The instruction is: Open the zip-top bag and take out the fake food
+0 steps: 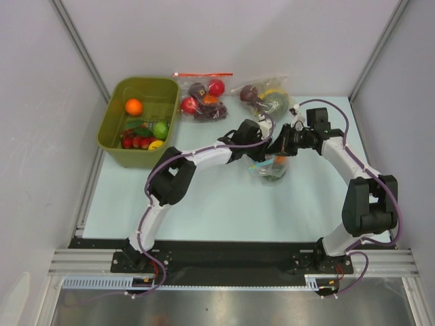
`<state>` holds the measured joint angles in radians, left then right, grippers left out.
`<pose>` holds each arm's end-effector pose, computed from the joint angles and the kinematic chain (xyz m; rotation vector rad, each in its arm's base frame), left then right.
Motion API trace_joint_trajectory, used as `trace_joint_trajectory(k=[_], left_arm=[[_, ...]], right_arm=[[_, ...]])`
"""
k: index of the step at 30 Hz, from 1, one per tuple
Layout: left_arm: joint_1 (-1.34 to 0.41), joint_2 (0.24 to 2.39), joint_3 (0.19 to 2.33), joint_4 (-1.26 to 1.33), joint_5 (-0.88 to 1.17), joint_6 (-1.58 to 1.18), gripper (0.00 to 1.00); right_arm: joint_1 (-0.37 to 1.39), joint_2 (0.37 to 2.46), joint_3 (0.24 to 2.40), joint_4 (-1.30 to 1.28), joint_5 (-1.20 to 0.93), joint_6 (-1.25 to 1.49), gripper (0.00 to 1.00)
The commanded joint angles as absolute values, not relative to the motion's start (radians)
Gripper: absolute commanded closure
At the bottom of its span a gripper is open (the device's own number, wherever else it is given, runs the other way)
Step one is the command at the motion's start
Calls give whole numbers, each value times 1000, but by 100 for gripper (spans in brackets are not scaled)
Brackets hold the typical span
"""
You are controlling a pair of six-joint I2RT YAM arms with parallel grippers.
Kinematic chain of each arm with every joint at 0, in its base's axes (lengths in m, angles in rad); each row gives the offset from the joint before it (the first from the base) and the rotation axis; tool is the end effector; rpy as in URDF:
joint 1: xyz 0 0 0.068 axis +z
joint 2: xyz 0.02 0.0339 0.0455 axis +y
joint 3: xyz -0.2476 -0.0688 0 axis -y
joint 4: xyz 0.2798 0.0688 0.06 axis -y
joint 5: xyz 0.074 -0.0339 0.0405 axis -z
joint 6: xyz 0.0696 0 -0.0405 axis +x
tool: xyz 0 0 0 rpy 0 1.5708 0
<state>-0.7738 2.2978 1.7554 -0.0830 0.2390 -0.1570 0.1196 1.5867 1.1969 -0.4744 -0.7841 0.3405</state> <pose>0.3962 -0.4101 0.1225 0.8265 2.1326 -0.7688 0.3770 0.0948 0.2165 -0.0986 2.4115 1.1611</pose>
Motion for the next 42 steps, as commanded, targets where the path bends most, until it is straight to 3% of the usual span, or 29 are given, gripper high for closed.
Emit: trace_joint_trajectory(k=[1, 10, 13, 16, 17, 23, 30, 42], left_arm=[[-772, 2204, 1707, -48, 239, -163, 65], [-761, 2053, 1554, -61, 256, -163, 66], [-762, 2034, 1536, -57, 270, -181, 64], [-765, 2028, 1516, -46, 279, -195, 62], [-767, 2028, 1509, -38, 282, -198, 61], [-775, 2049, 1506, -35, 295, -206, 59], [-779, 2086, 1522, -43, 298, -204, 59], [-782, 2091, 1522, -31, 336, -213, 55]], right_arm=[[95, 1565, 1220, -460, -798, 359, 100], [52, 1583, 1294, -609, -594, 284, 100], [51, 1582, 1318, -701, -496, 238, 93], [52, 1565, 1310, -742, -428, 230, 68], [52, 1560, 1301, -745, -422, 232, 56], [51, 1438, 1240, -635, -431, 299, 29], [41, 1341, 1193, -560, -428, 386, 28], [-31, 1419, 1066, -463, -451, 462, 29]])
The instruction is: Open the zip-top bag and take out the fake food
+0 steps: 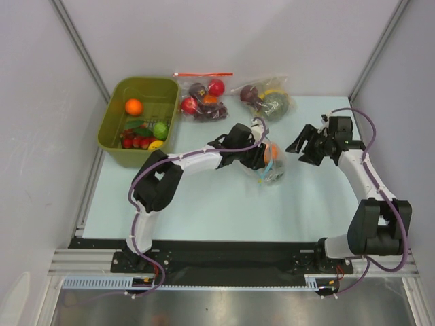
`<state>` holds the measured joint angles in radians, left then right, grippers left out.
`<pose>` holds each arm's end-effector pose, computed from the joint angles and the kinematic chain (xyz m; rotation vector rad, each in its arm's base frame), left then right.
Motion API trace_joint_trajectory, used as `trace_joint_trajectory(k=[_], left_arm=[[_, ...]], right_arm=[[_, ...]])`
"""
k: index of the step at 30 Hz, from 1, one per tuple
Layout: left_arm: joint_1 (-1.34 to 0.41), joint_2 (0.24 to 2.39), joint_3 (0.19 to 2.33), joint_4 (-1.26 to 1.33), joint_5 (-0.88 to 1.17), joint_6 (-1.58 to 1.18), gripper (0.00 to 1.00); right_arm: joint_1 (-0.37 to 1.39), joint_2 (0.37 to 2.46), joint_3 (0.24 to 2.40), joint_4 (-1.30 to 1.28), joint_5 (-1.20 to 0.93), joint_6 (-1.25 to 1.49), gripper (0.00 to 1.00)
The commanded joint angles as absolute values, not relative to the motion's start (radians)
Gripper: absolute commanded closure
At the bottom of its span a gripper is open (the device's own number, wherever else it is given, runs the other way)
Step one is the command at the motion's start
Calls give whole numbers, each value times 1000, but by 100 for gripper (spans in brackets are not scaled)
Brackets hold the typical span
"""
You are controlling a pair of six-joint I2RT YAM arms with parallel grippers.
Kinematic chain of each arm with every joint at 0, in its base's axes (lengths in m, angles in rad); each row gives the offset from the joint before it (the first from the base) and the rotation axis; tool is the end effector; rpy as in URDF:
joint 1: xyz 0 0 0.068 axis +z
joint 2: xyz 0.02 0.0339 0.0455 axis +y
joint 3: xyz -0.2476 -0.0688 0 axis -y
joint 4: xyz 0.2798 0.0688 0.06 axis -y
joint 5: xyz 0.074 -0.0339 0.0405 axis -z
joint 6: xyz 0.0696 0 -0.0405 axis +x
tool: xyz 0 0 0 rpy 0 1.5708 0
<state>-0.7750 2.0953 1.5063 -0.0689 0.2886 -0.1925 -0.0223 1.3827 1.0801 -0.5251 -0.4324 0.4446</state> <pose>0.3586 -0.3789 0.1362 0.8275 2.1820 -0.8311 0.3521 0.0213 0.2296 0.3569 2.3923 0.7144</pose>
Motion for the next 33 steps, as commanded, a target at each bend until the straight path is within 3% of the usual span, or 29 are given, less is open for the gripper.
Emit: trace_joint_trajectory(k=[1, 13, 15, 16, 23, 26, 33], left_arm=[[-784, 2092, 1526, -29, 342, -215, 54], [-788, 2131, 1582, -6, 436, -265, 44], [-788, 2138, 1588, -5, 437, -271, 44], [-788, 2138, 1588, -6, 442, -273, 43], [-788, 2152, 1597, -5, 456, -288, 41], [-790, 2167, 1618, -5, 457, -290, 41], [-796, 2220, 1692, -58, 434, -256, 39]], right_arm=[[-31, 1430, 1062, -456, -459, 463, 29], [-20, 1589, 993, -380, -509, 446, 37], [-14, 1618, 992, -387, -494, 436, 43], [-11, 1627, 999, -403, -483, 430, 52], [31, 1672, 1017, -477, -371, 367, 84], [44, 1683, 1012, -480, -359, 357, 91], [48, 1694, 1022, -476, -367, 359, 95]])
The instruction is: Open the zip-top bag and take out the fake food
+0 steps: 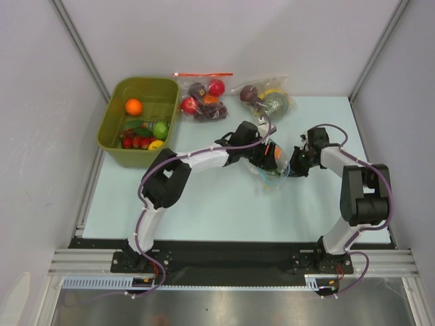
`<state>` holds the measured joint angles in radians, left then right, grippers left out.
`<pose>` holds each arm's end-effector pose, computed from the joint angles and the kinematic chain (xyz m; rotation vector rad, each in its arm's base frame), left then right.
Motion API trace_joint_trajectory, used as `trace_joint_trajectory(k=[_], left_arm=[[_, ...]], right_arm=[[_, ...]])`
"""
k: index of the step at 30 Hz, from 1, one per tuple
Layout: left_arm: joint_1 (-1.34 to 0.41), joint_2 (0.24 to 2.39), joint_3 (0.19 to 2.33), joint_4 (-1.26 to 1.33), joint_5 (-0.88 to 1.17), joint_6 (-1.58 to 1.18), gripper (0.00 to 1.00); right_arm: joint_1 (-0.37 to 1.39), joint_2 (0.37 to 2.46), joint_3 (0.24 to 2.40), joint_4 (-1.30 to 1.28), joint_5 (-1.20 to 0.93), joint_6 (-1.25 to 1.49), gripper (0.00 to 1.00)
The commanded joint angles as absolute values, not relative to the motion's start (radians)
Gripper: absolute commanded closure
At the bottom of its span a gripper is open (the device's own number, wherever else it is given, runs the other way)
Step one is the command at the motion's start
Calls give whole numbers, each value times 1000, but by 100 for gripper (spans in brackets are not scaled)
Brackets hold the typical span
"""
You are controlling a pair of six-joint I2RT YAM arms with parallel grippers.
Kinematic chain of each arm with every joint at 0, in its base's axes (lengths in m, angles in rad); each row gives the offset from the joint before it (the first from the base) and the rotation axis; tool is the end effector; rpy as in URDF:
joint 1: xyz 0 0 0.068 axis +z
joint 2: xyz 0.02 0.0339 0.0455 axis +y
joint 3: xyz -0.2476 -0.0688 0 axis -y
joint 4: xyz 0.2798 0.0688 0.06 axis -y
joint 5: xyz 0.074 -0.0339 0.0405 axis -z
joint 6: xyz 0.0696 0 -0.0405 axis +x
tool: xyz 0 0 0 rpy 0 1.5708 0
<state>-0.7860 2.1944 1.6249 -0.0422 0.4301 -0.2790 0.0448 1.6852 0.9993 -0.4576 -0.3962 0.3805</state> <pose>0.3646 -0.4061 0.1353 0.8333 2.1702 -1.0445 0.3585 0.0430 0.1029 0.3393 2.7150 0.6615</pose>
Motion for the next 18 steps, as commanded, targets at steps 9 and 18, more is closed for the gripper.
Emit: trace_joint_trajectory(k=[9, 18], left_arm=[[-825, 2175, 1609, -85, 417, -166, 34], [-841, 2217, 1658, -110, 354, -150, 29]], right_arm=[[19, 1693, 1019, -433, -423, 420, 94], [15, 1695, 1028, -422, -462, 434, 97]])
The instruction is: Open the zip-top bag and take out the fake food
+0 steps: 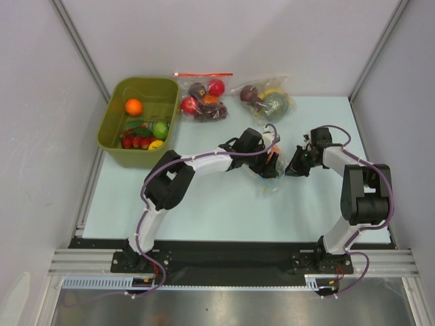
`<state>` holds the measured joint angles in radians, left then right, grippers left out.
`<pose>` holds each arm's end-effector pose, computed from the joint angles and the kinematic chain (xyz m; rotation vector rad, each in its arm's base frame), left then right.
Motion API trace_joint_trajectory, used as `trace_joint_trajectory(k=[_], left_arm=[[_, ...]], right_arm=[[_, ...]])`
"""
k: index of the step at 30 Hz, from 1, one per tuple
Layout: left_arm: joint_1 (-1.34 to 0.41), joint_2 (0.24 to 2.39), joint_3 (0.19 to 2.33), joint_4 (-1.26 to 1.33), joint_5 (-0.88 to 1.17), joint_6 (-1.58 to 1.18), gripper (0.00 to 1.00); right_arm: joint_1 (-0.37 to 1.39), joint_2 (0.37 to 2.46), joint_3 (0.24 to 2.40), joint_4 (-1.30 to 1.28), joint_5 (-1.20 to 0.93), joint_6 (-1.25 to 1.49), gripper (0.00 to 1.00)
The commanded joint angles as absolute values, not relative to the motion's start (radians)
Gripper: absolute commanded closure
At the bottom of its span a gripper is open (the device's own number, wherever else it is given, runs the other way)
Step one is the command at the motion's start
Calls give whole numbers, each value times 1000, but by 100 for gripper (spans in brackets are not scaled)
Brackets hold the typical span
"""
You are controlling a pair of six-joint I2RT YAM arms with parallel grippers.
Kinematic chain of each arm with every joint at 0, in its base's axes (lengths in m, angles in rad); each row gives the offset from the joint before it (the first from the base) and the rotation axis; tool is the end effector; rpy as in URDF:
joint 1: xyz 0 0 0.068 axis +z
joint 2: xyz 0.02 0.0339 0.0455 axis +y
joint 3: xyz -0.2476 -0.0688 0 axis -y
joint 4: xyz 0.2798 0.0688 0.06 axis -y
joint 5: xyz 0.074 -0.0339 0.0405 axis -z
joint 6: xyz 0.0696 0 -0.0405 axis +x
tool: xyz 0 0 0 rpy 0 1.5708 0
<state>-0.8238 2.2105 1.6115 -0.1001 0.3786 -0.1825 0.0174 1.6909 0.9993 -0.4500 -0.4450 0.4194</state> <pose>0.3472 -0.4129 0.1147 0.9541 2.1973 -0.9363 0.3598 0.0362 0.1027 0.4129 2.7006 0.7315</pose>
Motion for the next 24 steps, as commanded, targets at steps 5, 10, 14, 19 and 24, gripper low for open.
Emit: trace_joint_trajectory(k=[5, 10, 14, 19, 24], left_arm=[[-842, 2241, 1683, -110, 357, -152, 26], [-842, 2261, 1700, -104, 365, -160, 23], [-842, 2278, 1713, -109, 362, -156, 25], [-841, 2290, 1723, -110, 370, -153, 59], [-841, 2278, 1712, -100, 405, -150, 82]], right_arm=[[26, 1690, 1026, -420, -476, 433, 97], [41, 1706, 1031, -422, -494, 426, 98], [49, 1713, 1040, -428, -502, 425, 99], [48, 1712, 1040, -431, -505, 422, 100], [38, 1715, 1039, -430, -505, 423, 100]])
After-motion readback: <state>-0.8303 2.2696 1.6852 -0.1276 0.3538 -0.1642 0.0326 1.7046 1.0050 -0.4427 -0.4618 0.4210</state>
